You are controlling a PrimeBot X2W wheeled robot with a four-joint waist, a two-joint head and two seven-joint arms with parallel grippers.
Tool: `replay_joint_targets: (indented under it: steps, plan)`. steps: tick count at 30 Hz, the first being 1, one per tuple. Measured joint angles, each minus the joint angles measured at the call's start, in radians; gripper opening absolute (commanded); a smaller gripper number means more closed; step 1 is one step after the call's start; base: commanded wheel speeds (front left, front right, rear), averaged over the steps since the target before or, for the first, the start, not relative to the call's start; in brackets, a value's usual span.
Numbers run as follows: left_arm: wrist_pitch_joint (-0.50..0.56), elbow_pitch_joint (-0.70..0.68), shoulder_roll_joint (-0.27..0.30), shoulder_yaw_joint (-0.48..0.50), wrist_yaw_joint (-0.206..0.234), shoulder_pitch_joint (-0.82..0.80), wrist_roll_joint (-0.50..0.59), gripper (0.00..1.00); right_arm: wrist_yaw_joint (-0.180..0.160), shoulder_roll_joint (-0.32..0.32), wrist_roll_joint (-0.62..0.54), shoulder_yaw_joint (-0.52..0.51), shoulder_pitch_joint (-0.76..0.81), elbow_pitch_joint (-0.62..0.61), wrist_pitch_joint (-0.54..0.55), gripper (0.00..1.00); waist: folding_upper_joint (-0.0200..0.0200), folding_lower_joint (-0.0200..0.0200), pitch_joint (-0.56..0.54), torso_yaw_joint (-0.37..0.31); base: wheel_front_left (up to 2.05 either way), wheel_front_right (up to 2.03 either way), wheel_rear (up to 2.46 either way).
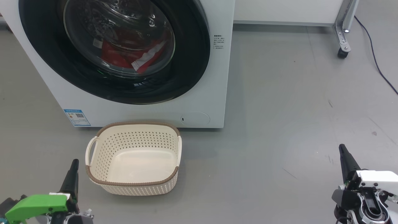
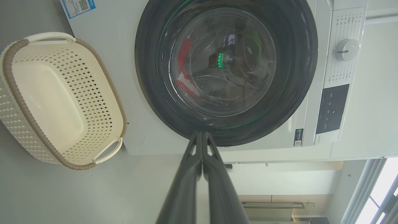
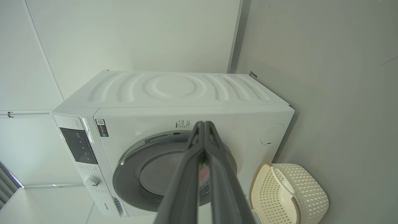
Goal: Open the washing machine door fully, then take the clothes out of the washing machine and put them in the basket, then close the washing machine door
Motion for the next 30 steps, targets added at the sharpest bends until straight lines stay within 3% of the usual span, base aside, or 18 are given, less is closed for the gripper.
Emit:
replay_joint_targets:
  steps: [3, 4, 5, 6, 7, 8, 30]
  plan:
    - [0.000, 0.002, 0.000, 0.000, 0.000, 0.001, -0.001, 0.00, -0.001, 0.001, 0.000, 0.000, 0.001, 0.002, 0.000, 0.00, 0.0000, 0.0000, 0.000, 0.000, 0.00, 0.00, 0.00]
    - [0.000, 0.011, -0.002, -0.002, 0.000, 0.005, -0.001, 1.00, -0.001, 0.003, 0.000, 0.001, 0.006, 0.009, 0.000, 1.00, 0.0000, 0.0000, 0.000, 0.000, 0.00, 0.00, 0.00]
    - [0.000, 0.023, -0.006, -0.004, 0.000, 0.013, -0.002, 1.00, -0.001, 0.009, 0.000, 0.001, 0.015, 0.021, 0.000, 1.00, 0.0000, 0.0000, 0.000, 0.000, 0.00, 0.00, 0.00]
    - [0.000, 0.034, -0.012, -0.006, 0.000, 0.022, -0.002, 0.00, -0.001, 0.014, 0.000, 0.002, 0.027, 0.031, 0.000, 0.00, 0.0000, 0.0000, 0.000, 0.000, 0.00, 0.00, 0.00]
    - [0.000, 0.046, -0.018, -0.008, 0.000, 0.032, -0.002, 0.00, -0.001, 0.021, 0.000, 0.002, 0.039, 0.044, 0.000, 0.00, 0.0000, 0.0000, 0.000, 0.000, 0.00, 0.00, 0.00]
    - [0.000, 0.056, -0.024, -0.009, 0.000, 0.041, -0.002, 1.00, -0.001, 0.026, 0.000, 0.003, 0.050, 0.053, 0.000, 1.00, 0.0000, 0.0000, 0.000, 0.000, 0.00, 0.00, 0.00]
    - [-0.067, 0.019, -0.028, -0.039, 0.001, 0.054, 0.044, 1.00, -0.001, 0.030, -0.050, 0.027, 0.067, -0.003, -0.067, 1.00, 0.0000, 0.0000, 0.002, 0.000, 0.00, 0.00, 0.00]
